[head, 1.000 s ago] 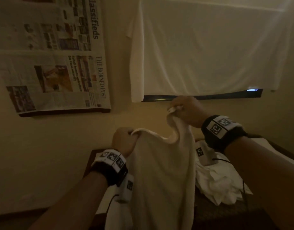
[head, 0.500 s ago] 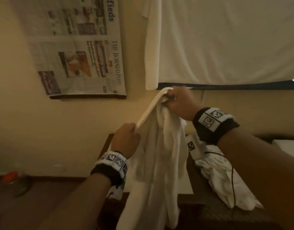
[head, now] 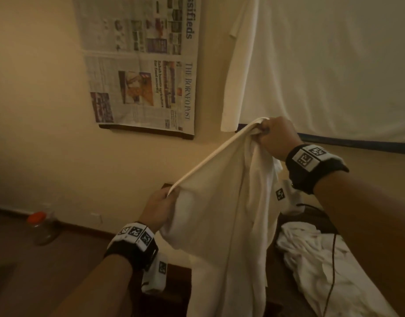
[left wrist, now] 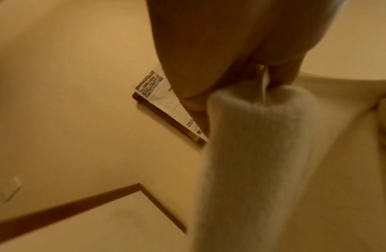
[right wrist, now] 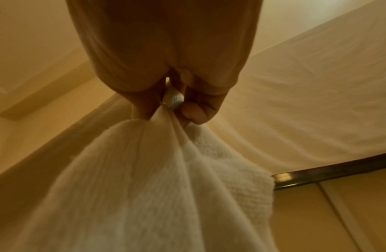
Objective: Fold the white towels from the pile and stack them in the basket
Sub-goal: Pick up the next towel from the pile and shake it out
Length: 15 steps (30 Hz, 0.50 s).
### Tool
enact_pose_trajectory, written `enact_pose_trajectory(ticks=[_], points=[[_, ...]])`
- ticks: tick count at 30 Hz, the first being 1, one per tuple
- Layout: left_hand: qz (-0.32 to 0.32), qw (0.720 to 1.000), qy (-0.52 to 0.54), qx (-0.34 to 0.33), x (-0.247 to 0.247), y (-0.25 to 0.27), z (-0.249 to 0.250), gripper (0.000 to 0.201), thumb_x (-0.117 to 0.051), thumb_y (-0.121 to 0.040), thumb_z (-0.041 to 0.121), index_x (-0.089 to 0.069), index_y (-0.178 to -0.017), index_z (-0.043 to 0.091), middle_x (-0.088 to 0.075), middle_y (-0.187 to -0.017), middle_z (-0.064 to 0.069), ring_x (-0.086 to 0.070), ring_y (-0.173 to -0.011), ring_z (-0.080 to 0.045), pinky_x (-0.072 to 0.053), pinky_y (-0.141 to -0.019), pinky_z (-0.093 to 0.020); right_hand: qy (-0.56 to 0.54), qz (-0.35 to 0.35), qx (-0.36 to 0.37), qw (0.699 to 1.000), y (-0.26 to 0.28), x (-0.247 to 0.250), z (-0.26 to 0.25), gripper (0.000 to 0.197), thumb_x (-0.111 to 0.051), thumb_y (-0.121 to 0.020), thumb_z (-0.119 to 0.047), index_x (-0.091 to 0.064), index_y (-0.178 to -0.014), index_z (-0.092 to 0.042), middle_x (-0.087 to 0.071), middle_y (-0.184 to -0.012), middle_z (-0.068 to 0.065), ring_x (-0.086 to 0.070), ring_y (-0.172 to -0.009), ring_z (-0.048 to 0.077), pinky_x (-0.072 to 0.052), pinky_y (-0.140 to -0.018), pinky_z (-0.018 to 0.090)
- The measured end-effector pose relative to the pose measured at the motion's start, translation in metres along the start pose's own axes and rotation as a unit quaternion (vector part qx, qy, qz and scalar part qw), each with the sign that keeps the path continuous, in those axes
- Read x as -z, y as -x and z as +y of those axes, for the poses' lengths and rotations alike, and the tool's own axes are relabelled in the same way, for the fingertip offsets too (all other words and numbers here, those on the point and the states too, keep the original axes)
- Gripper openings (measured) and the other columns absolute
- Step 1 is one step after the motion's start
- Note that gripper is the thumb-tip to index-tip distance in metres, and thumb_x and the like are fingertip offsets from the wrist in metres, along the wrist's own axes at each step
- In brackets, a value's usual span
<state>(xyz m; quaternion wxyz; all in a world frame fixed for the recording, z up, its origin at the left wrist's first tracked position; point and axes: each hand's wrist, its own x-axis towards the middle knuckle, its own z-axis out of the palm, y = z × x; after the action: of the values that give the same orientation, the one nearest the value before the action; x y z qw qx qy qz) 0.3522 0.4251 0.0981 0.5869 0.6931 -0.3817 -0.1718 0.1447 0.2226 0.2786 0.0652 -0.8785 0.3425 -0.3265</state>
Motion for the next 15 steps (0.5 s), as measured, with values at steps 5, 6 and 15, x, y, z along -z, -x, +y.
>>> enact_pose_trajectory(ticks=[5,6,15], points=[[-0.103,0.995,0.007,0.009,0.015,0.011,0.001,0.039,-0.053,-0.094,0.051,-0.073,-0.082,0.019,-0.071,-0.081,-0.004,-0.066,-0.076,-0.021,-0.050,-0.073,-0.040,0.053,-0.016,-0.046,0.997,-0.002,0.003,0.004,0.013,-0.055,-0.090,-0.013,-0.062,-0.080,-0.018,-0.050,-0.068,-0.003,-0.051,-0.068,0.021,-0.040,-0.063,0.029],[-0.108,0.994,0.021,0.024,0.019,0.013,0.000,0.044,-0.051,-0.095,0.050,-0.072,-0.087,0.012,-0.072,-0.084,-0.009,-0.068,-0.078,-0.025,-0.053,-0.072,-0.042,0.058,-0.017,-0.054,0.997,-0.003,0.003,0.003,0.015,-0.054,-0.090,-0.013,-0.059,-0.078,-0.020,-0.048,-0.066,-0.005,-0.048,-0.063,0.017,-0.037,-0.059,0.027],[-0.070,0.942,-0.320,-0.067,0.081,0.019,-0.038,0.018,-0.064,-0.084,0.027,-0.051,-0.084,0.040,-0.058,-0.091,0.016,-0.055,-0.078,-0.004,-0.044,-0.064,-0.026,0.108,-0.026,-0.122,0.986,0.005,-0.010,-0.024,0.022,-0.051,-0.090,-0.014,-0.054,-0.069,-0.019,-0.054,-0.071,0.005,-0.051,-0.064,0.022,-0.043,-0.059,0.029]])
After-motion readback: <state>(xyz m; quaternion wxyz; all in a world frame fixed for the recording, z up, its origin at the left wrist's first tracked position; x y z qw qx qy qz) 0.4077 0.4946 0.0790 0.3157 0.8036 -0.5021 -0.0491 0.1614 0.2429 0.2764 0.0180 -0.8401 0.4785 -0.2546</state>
